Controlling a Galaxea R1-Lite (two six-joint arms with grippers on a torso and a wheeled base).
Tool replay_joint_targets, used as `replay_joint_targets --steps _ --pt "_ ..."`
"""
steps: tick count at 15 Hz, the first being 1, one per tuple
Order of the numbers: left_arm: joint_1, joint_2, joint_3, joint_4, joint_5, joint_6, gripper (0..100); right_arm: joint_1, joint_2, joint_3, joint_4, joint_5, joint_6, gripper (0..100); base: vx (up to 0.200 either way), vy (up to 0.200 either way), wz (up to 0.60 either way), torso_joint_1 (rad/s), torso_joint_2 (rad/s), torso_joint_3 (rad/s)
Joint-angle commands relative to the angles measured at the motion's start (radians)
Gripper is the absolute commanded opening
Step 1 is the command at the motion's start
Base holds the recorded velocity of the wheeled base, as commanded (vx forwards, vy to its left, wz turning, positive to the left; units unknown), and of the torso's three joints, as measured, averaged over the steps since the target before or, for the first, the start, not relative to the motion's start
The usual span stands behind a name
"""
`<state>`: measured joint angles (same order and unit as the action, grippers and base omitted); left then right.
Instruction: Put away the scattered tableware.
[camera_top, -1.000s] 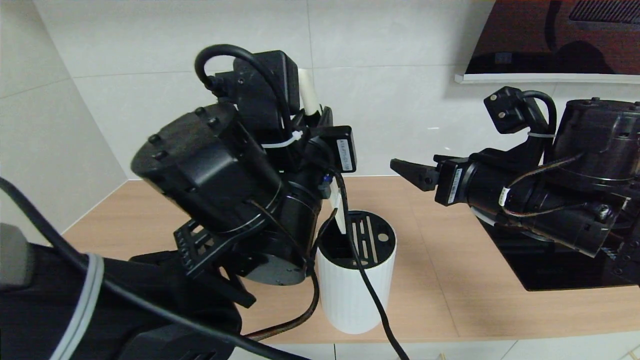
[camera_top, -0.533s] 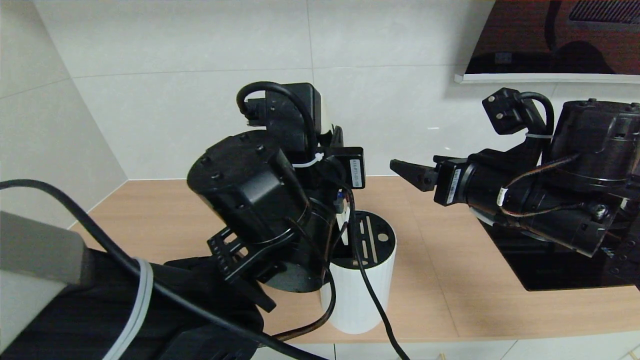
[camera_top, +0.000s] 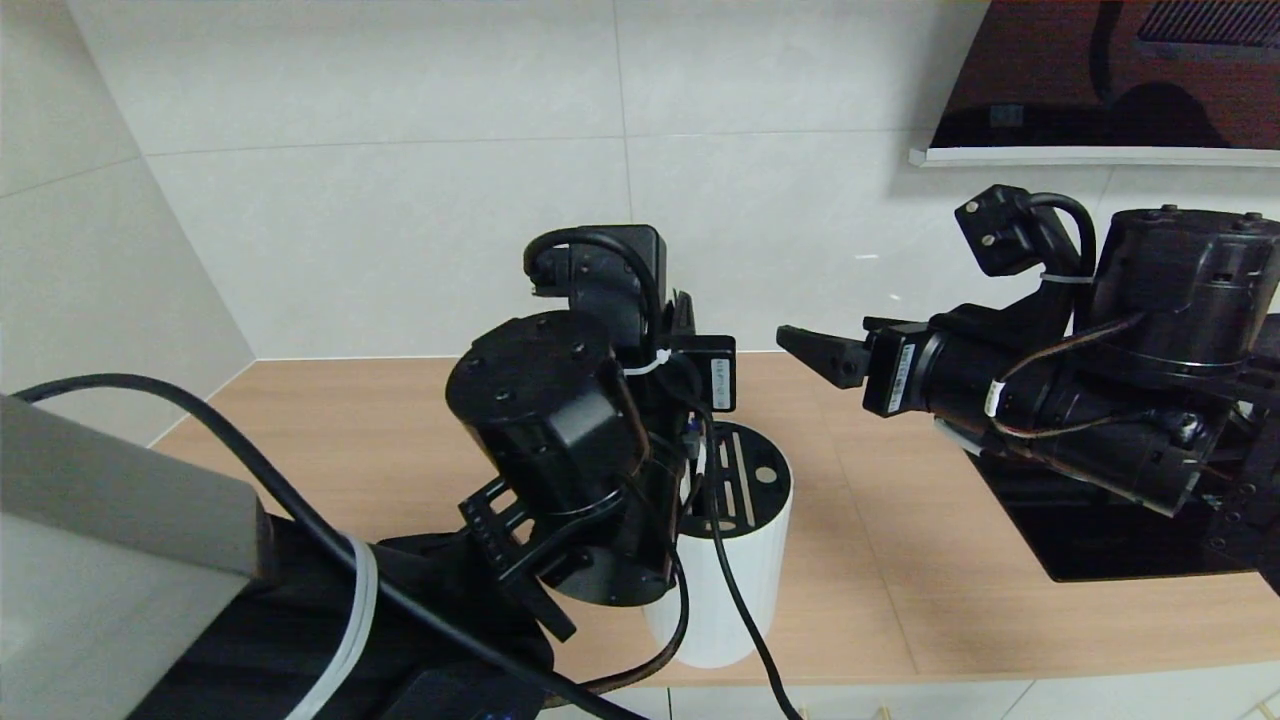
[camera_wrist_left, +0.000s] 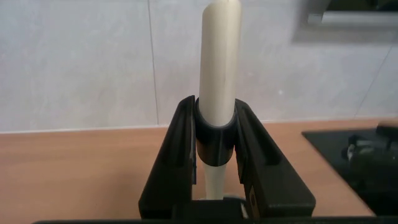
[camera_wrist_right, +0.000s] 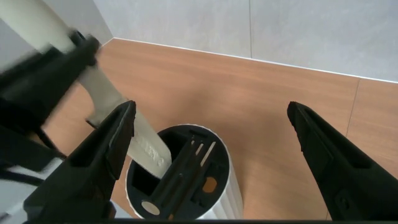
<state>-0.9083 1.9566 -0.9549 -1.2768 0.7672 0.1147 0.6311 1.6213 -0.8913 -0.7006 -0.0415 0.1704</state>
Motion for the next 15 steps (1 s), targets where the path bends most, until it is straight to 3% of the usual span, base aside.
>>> replay_joint_targets --steps 1,15 --pt "-0.001 0.016 0.010 -0.007 0.001 0.000 0 0.001 0.006 0.000 0.000 0.000 0.000 100 0.000 0.000 0.00 0.000 0.00 0.000" --pt "-0.024 0.133 0.074 -0.075 0.015 -0.001 0 0.001 0.011 0.003 0.000 -0.003 0.000 100 0.000 0.000 0.00 0.000 0.00 0.000"
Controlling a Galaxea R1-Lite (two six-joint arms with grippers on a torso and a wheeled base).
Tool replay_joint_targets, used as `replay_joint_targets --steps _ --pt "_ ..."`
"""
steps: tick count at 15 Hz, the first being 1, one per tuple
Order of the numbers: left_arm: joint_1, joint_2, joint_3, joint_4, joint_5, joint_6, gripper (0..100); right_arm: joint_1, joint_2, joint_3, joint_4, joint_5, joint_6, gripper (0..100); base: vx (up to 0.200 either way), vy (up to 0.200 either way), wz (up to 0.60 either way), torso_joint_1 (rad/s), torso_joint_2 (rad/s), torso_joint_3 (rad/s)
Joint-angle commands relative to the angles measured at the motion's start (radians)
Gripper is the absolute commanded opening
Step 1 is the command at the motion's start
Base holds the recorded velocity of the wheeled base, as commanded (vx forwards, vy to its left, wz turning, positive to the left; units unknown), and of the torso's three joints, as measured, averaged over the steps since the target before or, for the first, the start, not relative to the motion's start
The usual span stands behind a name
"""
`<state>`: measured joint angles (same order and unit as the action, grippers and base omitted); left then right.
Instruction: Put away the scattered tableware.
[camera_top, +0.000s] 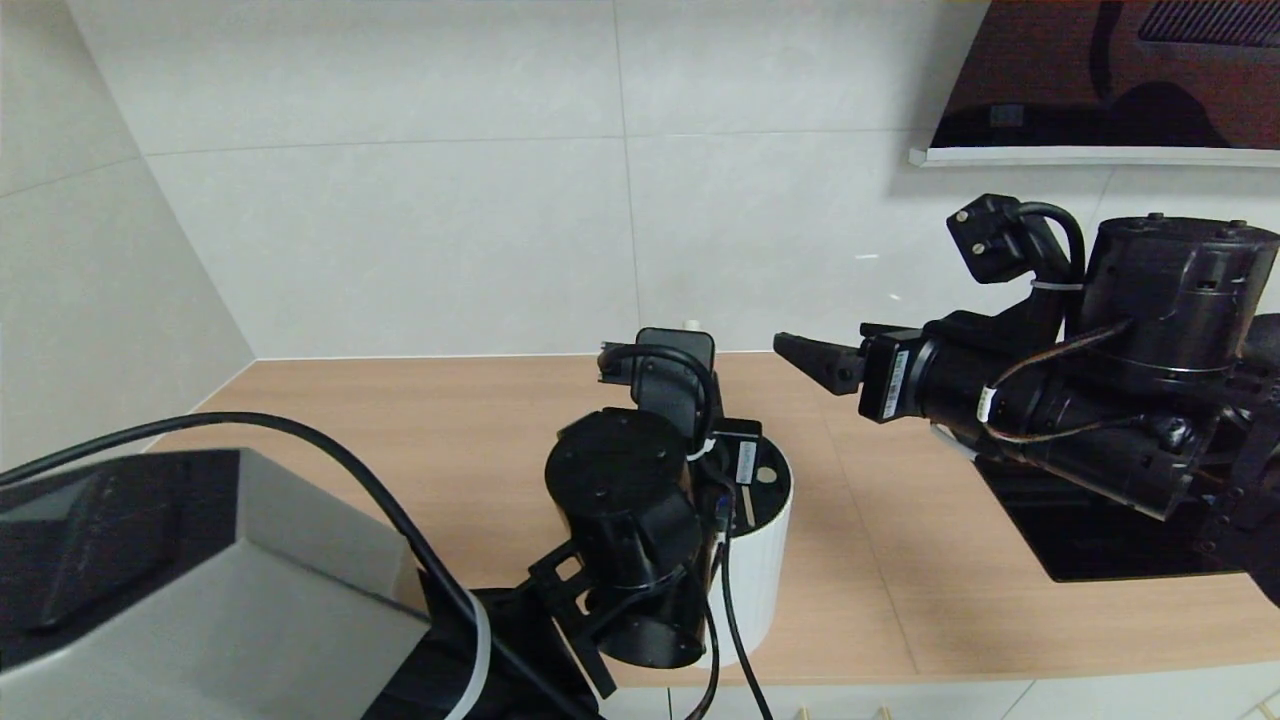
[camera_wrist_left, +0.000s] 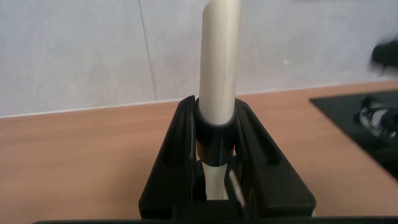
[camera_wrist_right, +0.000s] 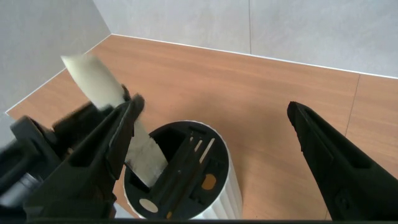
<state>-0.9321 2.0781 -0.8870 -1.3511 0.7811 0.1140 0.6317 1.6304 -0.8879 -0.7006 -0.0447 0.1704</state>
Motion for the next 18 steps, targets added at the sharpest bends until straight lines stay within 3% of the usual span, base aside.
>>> replay_joint_targets --steps 1,14,15,18 --pt "-0.001 0.014 0.017 0.000 0.001 -0.001 0 0.000 0.002 0.000 0.000 -0.001 0.000 100 0.000 0.000 0.00 0.000 0.00 0.000" --pt "-0.004 0.053 0.039 -0.026 0.000 0.001 0 0.005 0.002 0.000 0.000 -0.001 0.000 100 0.000 0.000 0.00 0.000 0.00 0.000" --pt "-0.004 0.054 0.039 -0.026 0.000 0.001 100 0.005 0.003 0.000 0.000 -0.003 0.000 100 0.000 0.000 0.00 0.000 0.00 0.000" --pt "-0.004 0.050 0.039 -0.026 0.000 0.003 100 0.005 0.003 0.000 0.000 -0.001 0.000 100 0.000 0.000 0.00 0.000 0.00 0.000"
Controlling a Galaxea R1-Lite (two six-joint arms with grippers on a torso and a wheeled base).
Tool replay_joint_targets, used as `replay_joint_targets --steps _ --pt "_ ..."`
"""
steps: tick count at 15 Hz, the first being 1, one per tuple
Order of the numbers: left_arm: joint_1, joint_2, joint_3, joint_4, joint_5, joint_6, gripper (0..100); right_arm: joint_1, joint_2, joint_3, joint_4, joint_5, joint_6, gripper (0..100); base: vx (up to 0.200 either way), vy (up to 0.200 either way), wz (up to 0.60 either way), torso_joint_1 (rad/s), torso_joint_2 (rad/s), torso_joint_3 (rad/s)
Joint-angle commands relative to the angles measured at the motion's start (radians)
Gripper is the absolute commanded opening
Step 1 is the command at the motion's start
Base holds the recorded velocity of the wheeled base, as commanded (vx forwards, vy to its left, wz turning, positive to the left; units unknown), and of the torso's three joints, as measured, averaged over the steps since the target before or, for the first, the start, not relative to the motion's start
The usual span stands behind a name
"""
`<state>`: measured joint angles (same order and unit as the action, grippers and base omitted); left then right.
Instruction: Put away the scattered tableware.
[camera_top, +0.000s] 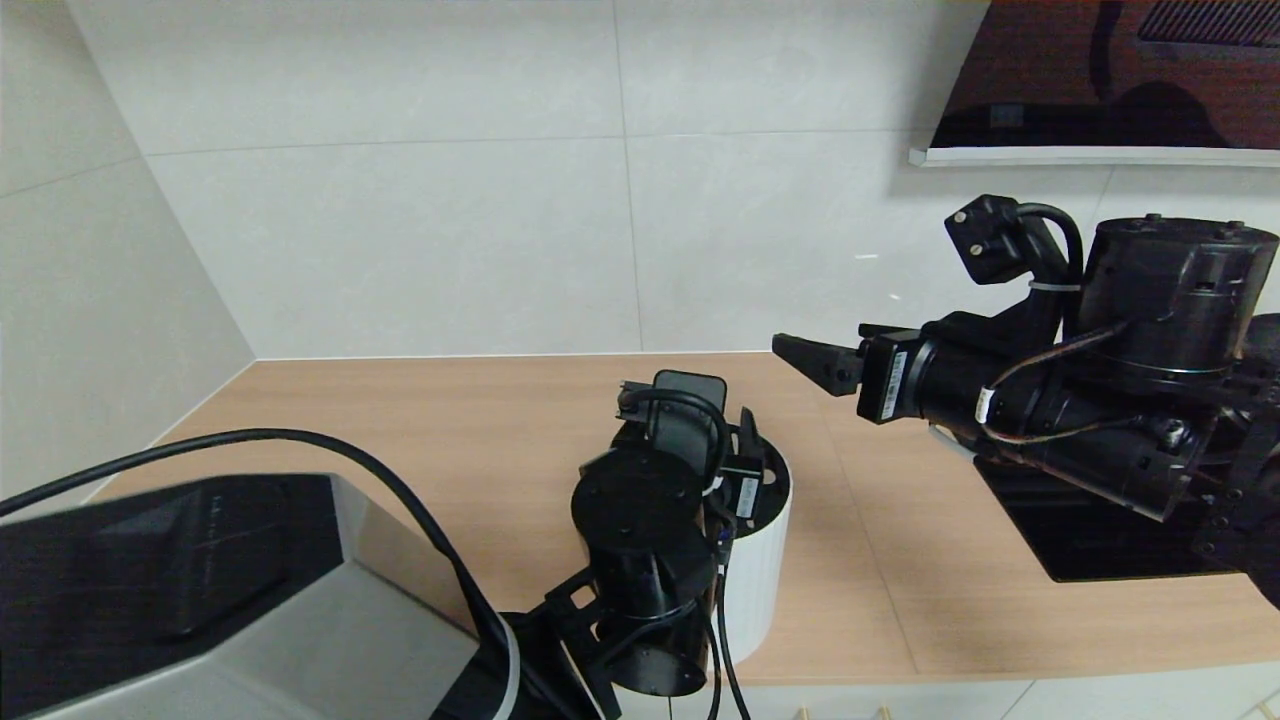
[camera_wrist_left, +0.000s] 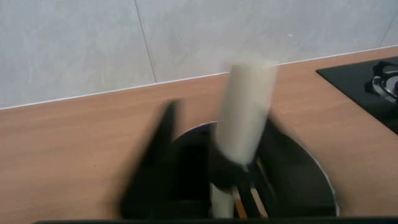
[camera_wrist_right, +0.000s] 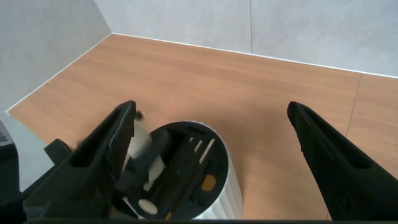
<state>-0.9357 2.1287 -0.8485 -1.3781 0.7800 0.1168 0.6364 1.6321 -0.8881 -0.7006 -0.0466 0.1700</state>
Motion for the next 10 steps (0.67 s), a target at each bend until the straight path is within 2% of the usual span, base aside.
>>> replay_joint_targets --steps 1,5,9,10 --pt "0.000 -0.001 0.000 0.001 0.001 0.001 100 0.000 0.002 0.000 -0.002 -0.001 0.000 100 0.000 0.000 0.00 0.000 0.00 0.000" --pt "-0.008 -0.036 0.032 0.002 0.001 0.009 100 0.000 0.006 0.000 -0.002 -0.001 0.002 100 0.000 0.000 0.00 0.000 0.00 0.000" --pt "-0.014 -0.191 0.077 0.010 -0.007 0.020 100 -0.004 -0.005 0.005 -0.010 -0.002 0.002 100 0.000 0.000 0.00 0.000 0.00 0.000" --pt "-0.014 -0.276 0.124 0.014 -0.018 0.020 100 -0.004 -0.009 0.009 -0.011 -0.006 0.000 100 0.000 0.000 0.00 0.000 0.00 0.000"
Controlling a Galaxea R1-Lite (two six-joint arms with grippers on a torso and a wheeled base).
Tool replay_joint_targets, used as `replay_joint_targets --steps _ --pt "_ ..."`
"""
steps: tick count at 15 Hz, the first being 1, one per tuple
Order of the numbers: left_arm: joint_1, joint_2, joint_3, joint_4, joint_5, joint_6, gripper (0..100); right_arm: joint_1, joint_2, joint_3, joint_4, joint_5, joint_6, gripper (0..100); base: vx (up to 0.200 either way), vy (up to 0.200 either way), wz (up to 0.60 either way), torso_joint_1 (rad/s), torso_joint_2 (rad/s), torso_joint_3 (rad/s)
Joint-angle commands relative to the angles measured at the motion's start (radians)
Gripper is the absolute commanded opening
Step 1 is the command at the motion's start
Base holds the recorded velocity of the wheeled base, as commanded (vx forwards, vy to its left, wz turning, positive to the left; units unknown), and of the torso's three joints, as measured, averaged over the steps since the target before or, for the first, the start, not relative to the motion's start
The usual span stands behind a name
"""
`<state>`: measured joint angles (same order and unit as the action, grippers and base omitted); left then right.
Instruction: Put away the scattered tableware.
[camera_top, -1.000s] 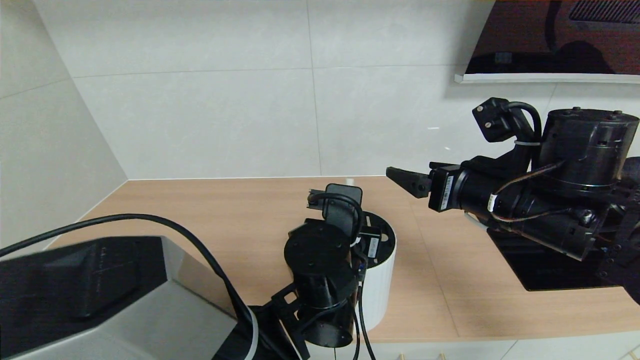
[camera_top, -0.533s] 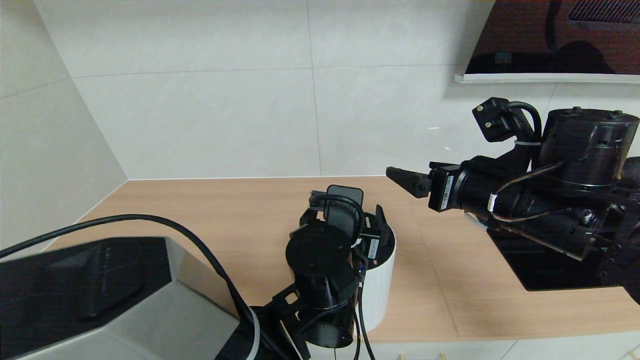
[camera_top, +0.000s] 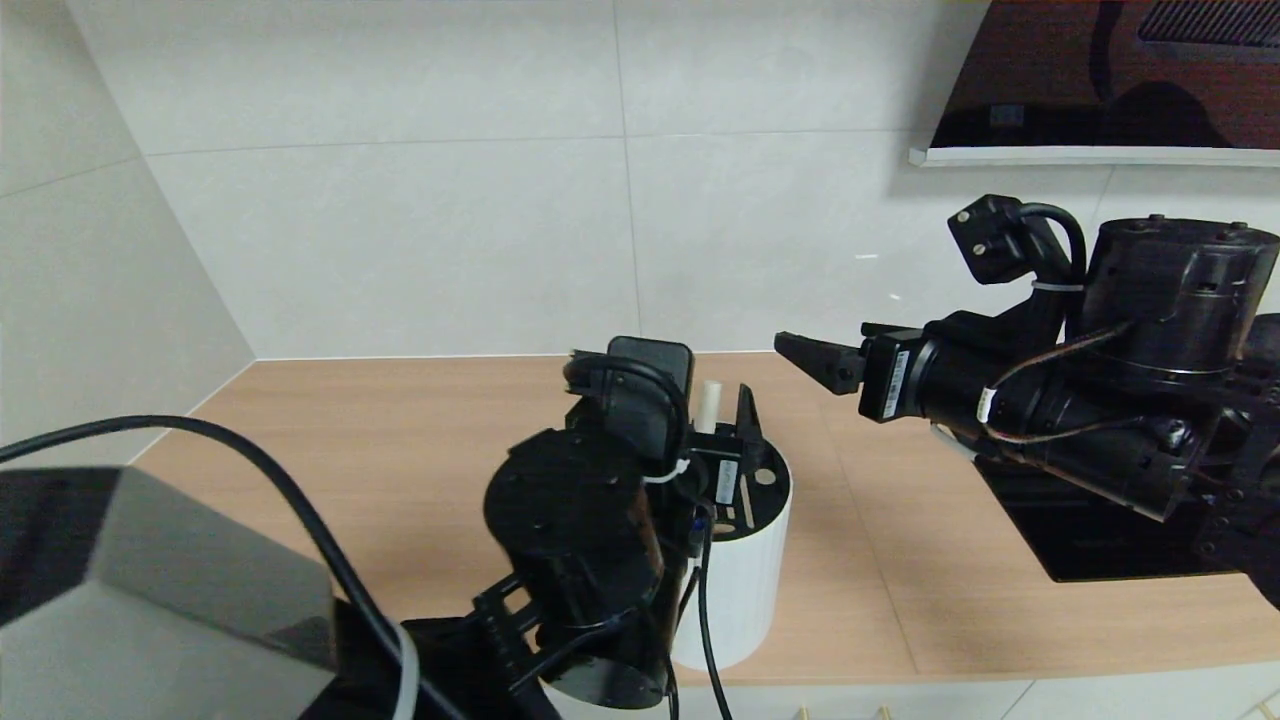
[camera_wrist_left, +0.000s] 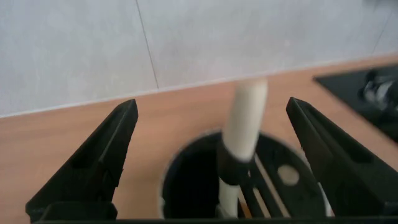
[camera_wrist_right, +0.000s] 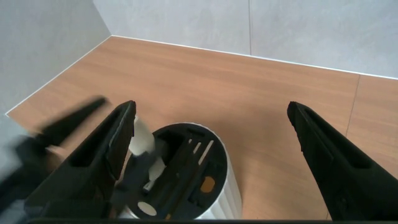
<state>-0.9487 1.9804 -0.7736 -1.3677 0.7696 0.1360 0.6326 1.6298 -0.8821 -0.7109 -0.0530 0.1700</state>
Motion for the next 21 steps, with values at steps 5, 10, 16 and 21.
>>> replay_joint_targets --steps 5,10,16,21 --pt "0.074 -0.407 0.123 0.047 -0.035 -0.006 100 -0.065 -0.038 0.018 -0.012 -0.059 -0.075 100 0.000 0.000 0.00 0.000 0.00 0.000" --pt "0.350 -0.681 0.290 0.133 -0.202 -0.003 100 -0.169 -0.214 0.123 -0.027 -0.054 -0.078 100 0.000 0.000 0.00 0.000 0.00 0.000" --pt "0.515 -1.299 0.344 0.814 -0.285 -0.003 100 -0.313 -0.719 0.456 -0.016 -0.047 -0.181 100 0.000 0.000 0.00 0.000 0.00 0.000" --pt "0.696 -1.677 0.301 1.233 -0.424 -0.003 100 -0.395 -1.147 0.497 0.352 -0.021 -0.279 100 0.000 0.000 0.00 0.000 0.00 0.000"
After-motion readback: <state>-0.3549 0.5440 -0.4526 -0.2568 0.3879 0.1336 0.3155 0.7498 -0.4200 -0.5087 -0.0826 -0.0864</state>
